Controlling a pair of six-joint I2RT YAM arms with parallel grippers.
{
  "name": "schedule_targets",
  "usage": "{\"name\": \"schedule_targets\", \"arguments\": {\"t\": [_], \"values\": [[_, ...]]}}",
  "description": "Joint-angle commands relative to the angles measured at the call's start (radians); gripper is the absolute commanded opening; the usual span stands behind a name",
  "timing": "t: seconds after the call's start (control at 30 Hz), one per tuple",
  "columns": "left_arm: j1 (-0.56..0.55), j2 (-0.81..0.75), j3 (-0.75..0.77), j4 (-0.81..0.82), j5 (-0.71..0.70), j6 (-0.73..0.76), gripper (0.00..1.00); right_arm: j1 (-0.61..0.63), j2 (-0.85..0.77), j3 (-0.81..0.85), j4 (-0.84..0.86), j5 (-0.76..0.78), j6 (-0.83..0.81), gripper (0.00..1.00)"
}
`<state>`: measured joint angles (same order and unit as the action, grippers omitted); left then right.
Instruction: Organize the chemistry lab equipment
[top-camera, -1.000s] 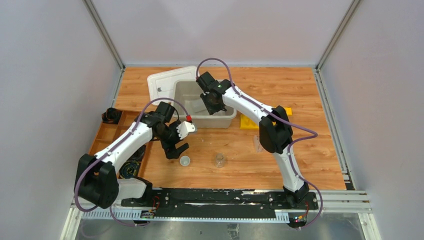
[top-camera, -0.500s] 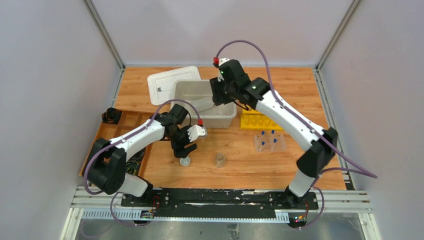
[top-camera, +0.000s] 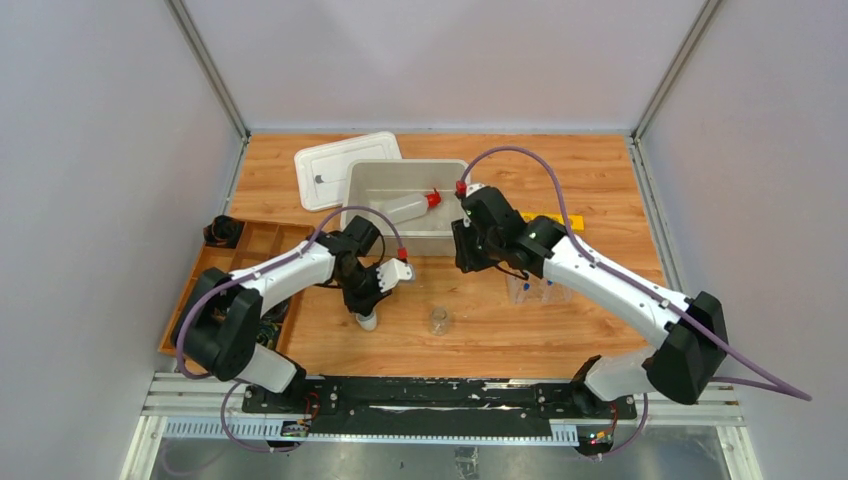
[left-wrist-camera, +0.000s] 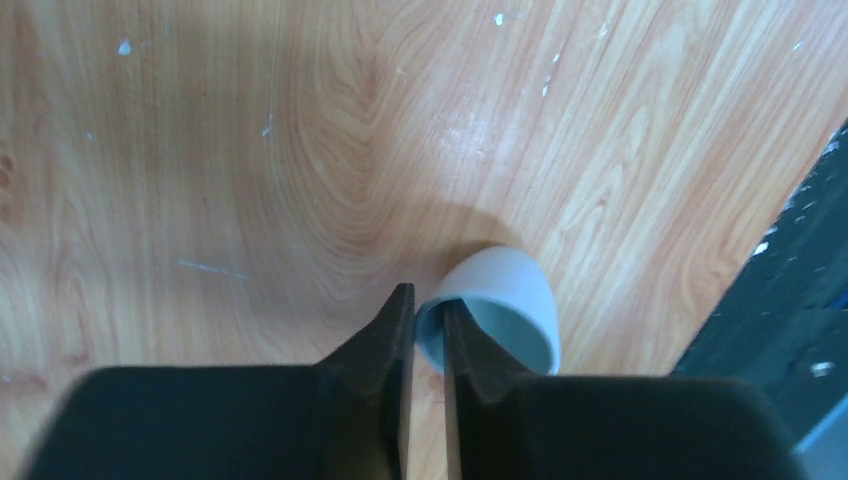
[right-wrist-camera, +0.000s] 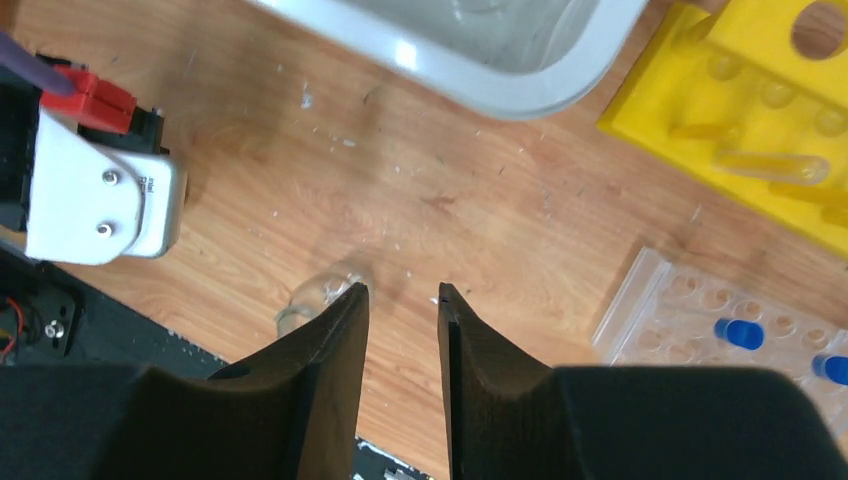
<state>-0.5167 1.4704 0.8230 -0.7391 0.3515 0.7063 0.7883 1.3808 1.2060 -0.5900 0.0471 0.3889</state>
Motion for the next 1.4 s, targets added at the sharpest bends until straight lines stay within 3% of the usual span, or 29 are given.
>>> {"name": "schedule_targets", "arguments": {"t": [0.0,0.3,0.6,0.9,1.1,1.3,1.37], "values": [[-0.011,-0.052,0.003,-0.010,0.016,-0.015,0.02,0.078,-0.053,-0.062,0.035,-0.057,0.048,0.38],[-0.011,-0.245,0.103,-0.171,0.044,-0.051,0.00,0.205,-0.024,-0.108,0.045,-0.094,0.054,0.44],[-0.011,-0.289,0.401,-0.285,-0.073,-0.107,0.00,0.220,0.018,-0.165,0.051,-0.074,0.069,0.28],[0.076,-0.072,0.739,-0.269,-0.174,-0.207,0.00,0.220,0.062,-0.195,0.090,-0.067,0.081,0.25],[0.104,0.061,0.778,-0.139,-0.238,-0.217,0.00,0.220,0.092,-0.228,0.132,-0.081,0.099,0.20],[0.104,0.230,0.837,-0.077,-0.283,-0.199,0.00,0.220,0.102,-0.243,0.156,-0.080,0.116,0.02],[0.105,0.270,0.836,-0.034,-0.311,-0.195,0.00,0.219,0.098,-0.246,0.162,-0.083,0.121,0.00]]}}
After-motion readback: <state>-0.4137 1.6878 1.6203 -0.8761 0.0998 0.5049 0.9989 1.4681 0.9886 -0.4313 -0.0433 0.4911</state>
